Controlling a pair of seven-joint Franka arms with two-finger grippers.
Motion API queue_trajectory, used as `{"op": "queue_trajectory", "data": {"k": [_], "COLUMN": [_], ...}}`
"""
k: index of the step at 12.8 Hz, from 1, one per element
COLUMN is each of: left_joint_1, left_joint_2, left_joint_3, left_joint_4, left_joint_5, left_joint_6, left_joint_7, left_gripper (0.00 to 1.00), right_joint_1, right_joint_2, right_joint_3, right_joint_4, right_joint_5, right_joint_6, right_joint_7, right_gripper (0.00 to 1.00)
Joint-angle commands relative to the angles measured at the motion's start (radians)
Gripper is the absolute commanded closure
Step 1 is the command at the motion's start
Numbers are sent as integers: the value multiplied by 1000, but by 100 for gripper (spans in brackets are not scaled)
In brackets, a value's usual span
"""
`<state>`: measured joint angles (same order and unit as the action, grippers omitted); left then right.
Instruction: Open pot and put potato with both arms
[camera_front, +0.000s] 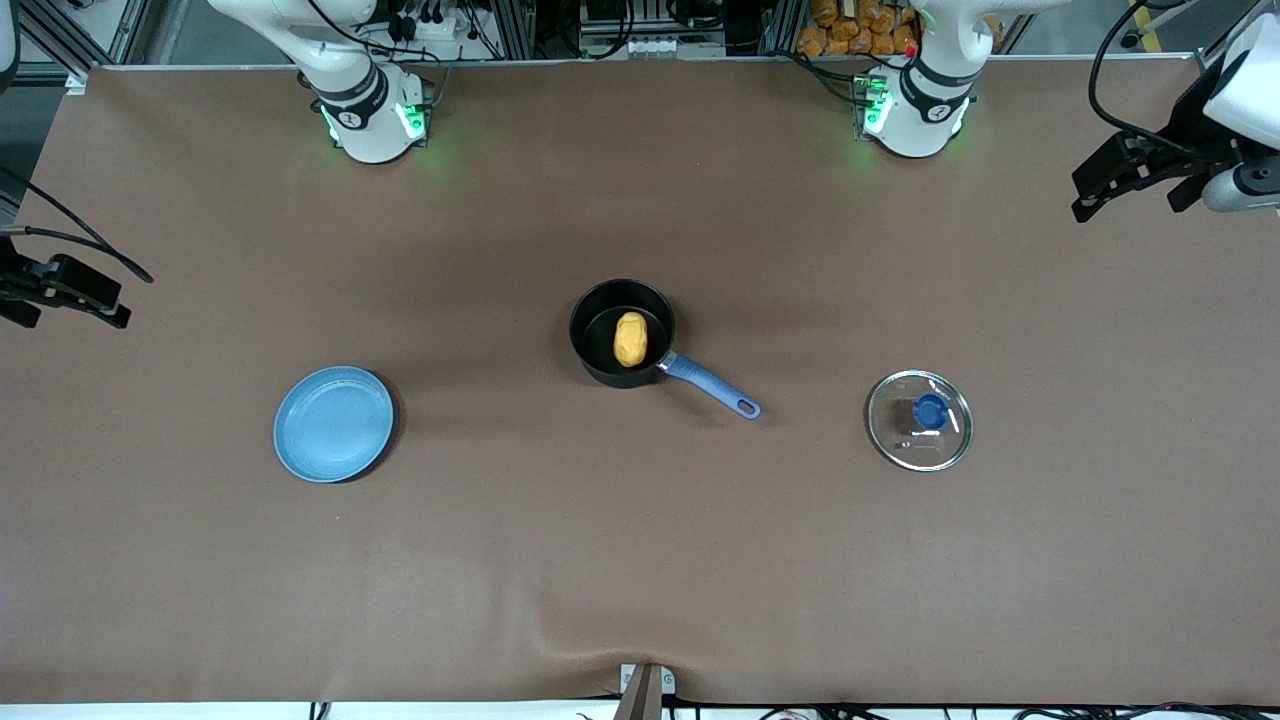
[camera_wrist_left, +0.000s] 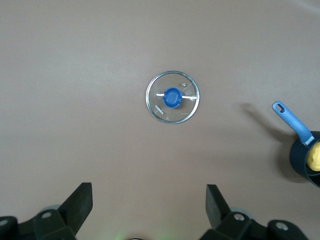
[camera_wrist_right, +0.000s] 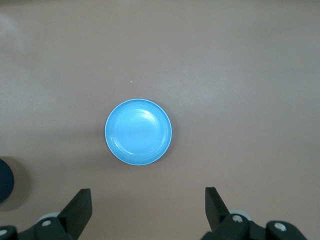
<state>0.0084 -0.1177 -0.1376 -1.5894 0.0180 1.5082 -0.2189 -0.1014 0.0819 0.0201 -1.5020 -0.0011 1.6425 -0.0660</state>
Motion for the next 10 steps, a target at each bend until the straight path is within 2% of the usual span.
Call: {"op": "queue_trajectory", "data": {"k": [1, 10], "left_joint_1": [1, 4], "left_joint_2": [9, 10], "left_joint_3": [1, 1], "left_joint_4": [28, 25], "left_joint_5": [-23, -64], "left_joint_6": [-32, -37], "left_joint_7": [18, 21], "left_gripper": [0, 0], "right_joint_1": [-20, -23], "right_joint_2": [-14, -13], "right_joint_3": [15, 14], "right_joint_4": [-1, 8], "right_joint_5": [-22, -17], "right_joint_6": [-13, -15], "right_joint_7": [-14, -14], "right_gripper": [0, 0]}}
